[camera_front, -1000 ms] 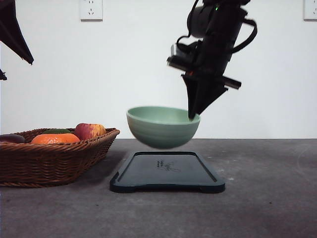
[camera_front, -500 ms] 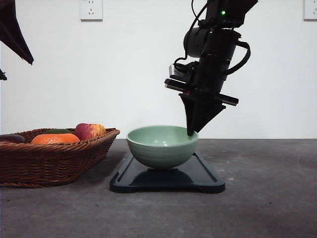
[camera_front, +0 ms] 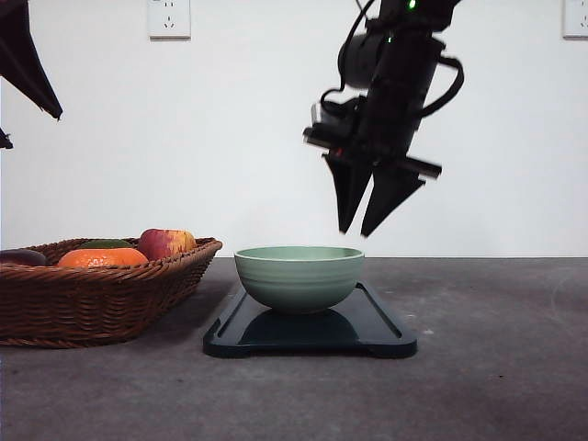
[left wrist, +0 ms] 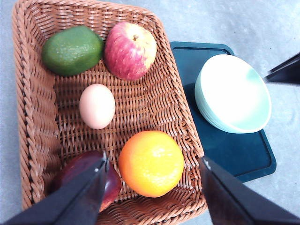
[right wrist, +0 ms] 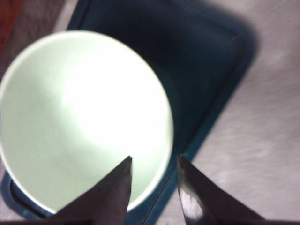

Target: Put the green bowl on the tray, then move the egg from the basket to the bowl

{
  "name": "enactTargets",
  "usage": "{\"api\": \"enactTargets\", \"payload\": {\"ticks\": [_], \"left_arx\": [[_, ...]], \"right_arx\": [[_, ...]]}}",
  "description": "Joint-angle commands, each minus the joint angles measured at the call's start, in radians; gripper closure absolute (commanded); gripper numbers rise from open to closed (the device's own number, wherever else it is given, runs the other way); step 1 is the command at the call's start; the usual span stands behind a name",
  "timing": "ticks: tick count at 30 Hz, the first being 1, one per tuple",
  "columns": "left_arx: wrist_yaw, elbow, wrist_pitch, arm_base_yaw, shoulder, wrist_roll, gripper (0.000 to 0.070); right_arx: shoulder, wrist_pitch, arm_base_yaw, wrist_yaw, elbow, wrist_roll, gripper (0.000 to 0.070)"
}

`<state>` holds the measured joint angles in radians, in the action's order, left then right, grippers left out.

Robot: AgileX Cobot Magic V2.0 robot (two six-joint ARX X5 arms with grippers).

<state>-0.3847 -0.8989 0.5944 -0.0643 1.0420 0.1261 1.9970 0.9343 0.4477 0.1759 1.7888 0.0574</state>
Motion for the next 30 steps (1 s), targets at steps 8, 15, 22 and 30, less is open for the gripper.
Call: {"api": "enactTargets", "payload": {"ticks": [8, 15, 22, 30], "left_arx": [[-0.004, -0.026, -0.012, -0.003, 0.007, -0.005, 0.0309], [-0.004, -0.026, -0.012, -0.003, 0.007, -0.006, 0.0309], [-0.004, -0.026, -0.014, -0.003, 0.007, -0.005, 0.0309], [-0.004, -0.026, -0.010, -0.003, 0.007, -0.003, 0.0309]], "right_arx": [[-0.277, -0.333, 0.008, 0.007, -0.353, 0.005, 0.0514], [-0.518, -0.530, 0.008, 0.007, -0.657, 0.005, 0.0514], [-0.762, -0.607, 0.008, 0.006, -0.884, 0.005, 0.0514], [-0.995, -0.604, 0.008, -0.007, -1.052, -0.011, 0.0514]]}}
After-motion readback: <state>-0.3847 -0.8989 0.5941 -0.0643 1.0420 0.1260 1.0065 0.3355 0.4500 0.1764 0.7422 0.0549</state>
